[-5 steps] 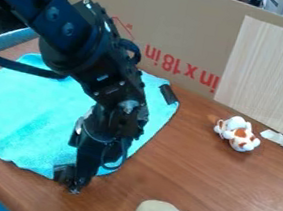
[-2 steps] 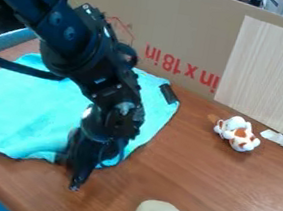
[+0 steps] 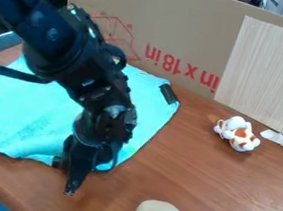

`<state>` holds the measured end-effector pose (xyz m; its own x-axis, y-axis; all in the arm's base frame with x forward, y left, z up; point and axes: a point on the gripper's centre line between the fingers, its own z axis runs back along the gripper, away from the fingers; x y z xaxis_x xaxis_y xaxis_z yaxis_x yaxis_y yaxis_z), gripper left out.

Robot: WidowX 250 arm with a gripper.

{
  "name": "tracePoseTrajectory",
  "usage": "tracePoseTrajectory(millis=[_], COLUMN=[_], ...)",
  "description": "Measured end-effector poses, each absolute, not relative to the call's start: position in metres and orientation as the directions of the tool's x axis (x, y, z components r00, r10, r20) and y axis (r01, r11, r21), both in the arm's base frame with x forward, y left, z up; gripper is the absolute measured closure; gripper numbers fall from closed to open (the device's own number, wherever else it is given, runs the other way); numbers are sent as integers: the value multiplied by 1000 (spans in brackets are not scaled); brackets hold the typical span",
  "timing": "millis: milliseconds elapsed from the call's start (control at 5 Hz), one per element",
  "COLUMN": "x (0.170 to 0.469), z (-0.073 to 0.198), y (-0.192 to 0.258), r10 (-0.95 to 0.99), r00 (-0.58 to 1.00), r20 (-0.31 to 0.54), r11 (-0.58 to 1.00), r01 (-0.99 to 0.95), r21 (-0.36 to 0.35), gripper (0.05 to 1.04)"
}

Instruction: Fold the cloth from bottom right to top left

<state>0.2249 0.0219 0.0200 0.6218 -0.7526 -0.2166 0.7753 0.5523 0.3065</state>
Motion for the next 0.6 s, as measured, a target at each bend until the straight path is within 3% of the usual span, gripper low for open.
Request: tracePoseTrajectory(millis=[600], x=[192], z=[40], y=[-17], r10=[-832], r00=[535], r20=[-147], r11=[498], r01=[837], r21=[225], gripper=[1029])
